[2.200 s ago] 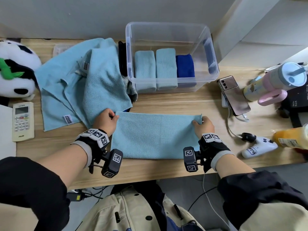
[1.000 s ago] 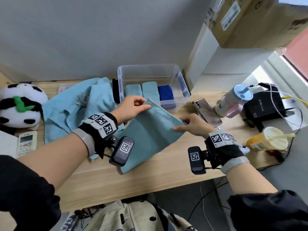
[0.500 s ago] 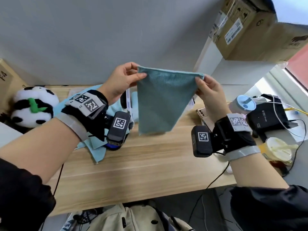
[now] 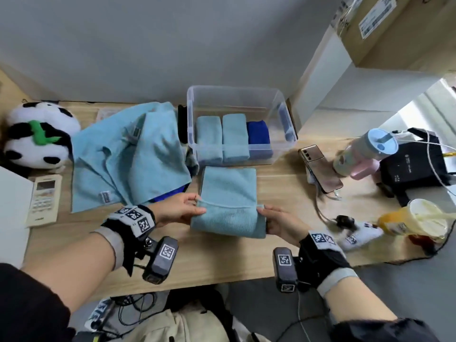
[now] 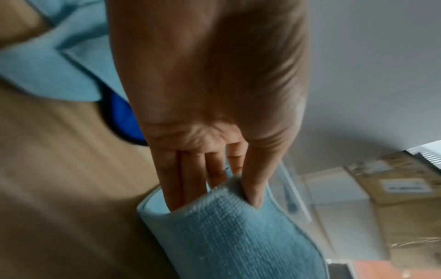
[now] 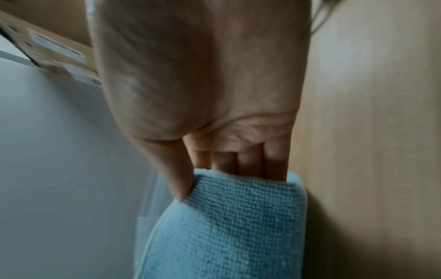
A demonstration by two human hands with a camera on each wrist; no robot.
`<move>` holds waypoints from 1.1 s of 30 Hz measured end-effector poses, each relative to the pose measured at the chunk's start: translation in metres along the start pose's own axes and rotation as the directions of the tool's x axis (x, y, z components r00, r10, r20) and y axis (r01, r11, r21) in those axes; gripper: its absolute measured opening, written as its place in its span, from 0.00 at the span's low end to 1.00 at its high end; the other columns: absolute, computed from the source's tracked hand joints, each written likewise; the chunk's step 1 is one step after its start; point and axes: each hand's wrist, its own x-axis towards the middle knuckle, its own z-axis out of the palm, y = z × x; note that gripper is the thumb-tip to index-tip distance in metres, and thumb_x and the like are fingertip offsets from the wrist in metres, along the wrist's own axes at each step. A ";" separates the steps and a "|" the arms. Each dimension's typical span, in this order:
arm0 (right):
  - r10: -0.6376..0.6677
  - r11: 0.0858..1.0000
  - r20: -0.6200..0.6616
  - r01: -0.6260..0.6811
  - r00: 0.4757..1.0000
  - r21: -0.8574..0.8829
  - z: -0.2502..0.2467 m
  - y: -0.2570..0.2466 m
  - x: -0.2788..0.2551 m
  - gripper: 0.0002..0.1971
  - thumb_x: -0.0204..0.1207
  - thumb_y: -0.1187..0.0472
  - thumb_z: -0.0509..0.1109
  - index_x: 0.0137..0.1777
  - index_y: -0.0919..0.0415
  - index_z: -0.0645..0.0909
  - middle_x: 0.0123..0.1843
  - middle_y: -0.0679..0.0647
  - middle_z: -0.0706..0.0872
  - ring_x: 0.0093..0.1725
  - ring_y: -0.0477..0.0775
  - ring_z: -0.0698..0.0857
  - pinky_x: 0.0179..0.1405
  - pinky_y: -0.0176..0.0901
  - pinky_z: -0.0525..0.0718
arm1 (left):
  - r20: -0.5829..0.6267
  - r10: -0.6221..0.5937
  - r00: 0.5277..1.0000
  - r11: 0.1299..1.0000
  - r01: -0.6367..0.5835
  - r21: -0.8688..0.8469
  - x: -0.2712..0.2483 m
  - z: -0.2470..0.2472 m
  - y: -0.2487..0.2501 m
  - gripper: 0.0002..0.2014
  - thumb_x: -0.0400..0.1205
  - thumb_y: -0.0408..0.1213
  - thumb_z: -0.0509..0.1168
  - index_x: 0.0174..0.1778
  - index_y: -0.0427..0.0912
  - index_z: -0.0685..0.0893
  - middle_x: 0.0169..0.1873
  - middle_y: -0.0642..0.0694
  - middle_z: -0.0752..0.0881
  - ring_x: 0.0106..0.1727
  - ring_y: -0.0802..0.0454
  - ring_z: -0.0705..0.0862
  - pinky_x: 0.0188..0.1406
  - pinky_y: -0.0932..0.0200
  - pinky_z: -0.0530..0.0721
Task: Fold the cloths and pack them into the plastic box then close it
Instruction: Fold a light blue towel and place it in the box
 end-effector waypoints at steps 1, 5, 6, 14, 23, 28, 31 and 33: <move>0.039 0.999 0.000 -0.039 0.999 -0.015 0.000 0.012 0.004 0.09 0.82 0.62 0.61 0.57 0.62 0.79 0.47 0.53 0.86 0.41 0.50 0.87 0.41 0.41 0.85 | -0.001 -0.038 0.999 0.999 0.038 0.015 0.003 0.001 -0.011 0.05 0.81 0.28 0.64 0.44 0.42 0.77 0.37 0.47 0.84 0.29 0.62 0.86 0.27 0.67 0.84; 0.129 0.988 -0.048 -0.133 0.990 -0.084 -0.001 0.046 0.014 0.12 0.83 0.57 0.62 0.62 0.58 0.78 0.57 0.57 0.84 0.51 0.63 0.85 0.47 0.51 0.85 | 0.027 -0.122 0.992 0.988 0.119 0.097 0.008 0.004 -0.039 0.04 0.83 0.33 0.62 0.45 0.44 0.73 0.40 0.44 0.83 0.33 0.53 0.83 0.28 0.64 0.81; 0.142 0.984 -0.069 -0.148 0.987 -0.101 -0.001 0.051 0.015 0.11 0.83 0.56 0.62 0.62 0.57 0.78 0.56 0.57 0.83 0.50 0.63 0.85 0.46 0.50 0.85 | 0.027 -0.136 0.990 0.985 0.132 0.111 0.009 0.005 -0.044 0.04 0.83 0.34 0.61 0.45 0.45 0.73 0.40 0.44 0.83 0.33 0.52 0.83 0.27 0.65 0.80; 0.299 0.802 -0.030 -0.268 0.954 -0.533 -0.004 0.064 0.015 0.11 0.78 0.52 0.69 0.48 0.61 0.81 0.38 0.55 0.83 0.33 0.48 0.84 0.39 0.39 0.88 | 0.206 -0.237 0.950 0.932 0.162 0.325 0.013 0.008 -0.070 0.11 0.77 0.22 0.67 0.39 0.42 0.75 0.35 0.43 0.81 0.27 0.65 0.82 0.33 0.72 0.81; 0.599 0.521 0.162 -0.228 0.784 -0.822 -0.009 0.025 0.014 0.13 0.76 0.44 0.68 0.52 0.51 0.83 0.42 0.41 0.87 0.47 0.40 0.83 0.34 0.28 0.71 | 0.400 -0.534 0.745 0.755 0.207 0.622 0.012 0.002 -0.039 0.23 0.78 0.33 0.69 0.69 0.49 0.75 0.55 0.52 0.81 0.55 0.60 0.79 0.41 0.77 0.79; 0.593 0.571 0.209 -0.222 0.778 -0.791 -0.011 0.012 0.024 0.17 0.78 0.45 0.65 0.56 0.55 0.86 0.49 0.46 0.88 0.54 0.44 0.84 0.36 0.25 0.75 | 0.423 -0.508 0.750 0.771 0.178 0.611 0.021 0.002 -0.021 0.15 0.82 0.35 0.64 0.65 0.41 0.81 0.57 0.47 0.83 0.57 0.57 0.80 0.36 0.79 0.78; 0.442 0.671 0.107 -0.249 0.890 -0.699 -0.013 0.007 0.038 0.13 0.78 0.45 0.66 0.45 0.54 0.85 0.46 0.49 0.89 0.45 0.48 0.87 0.44 0.36 0.79 | 0.278 -0.347 0.896 0.910 0.251 0.329 0.038 -0.003 -0.017 0.07 0.83 0.35 0.63 0.53 0.41 0.84 0.51 0.42 0.87 0.40 0.56 0.87 0.32 0.68 0.83; 0.192 0.787 -0.156 -0.247 0.969 -0.566 -0.016 0.011 0.056 0.10 0.80 0.53 0.66 0.41 0.57 0.81 0.37 0.51 0.86 0.33 0.48 0.83 0.33 0.36 0.79 | -0.078 -0.147 0.986 0.970 0.159 0.183 0.058 -0.007 -0.017 0.04 0.81 0.30 0.63 0.46 0.40 0.83 0.41 0.43 0.86 0.25 0.63 0.84 0.22 0.70 0.76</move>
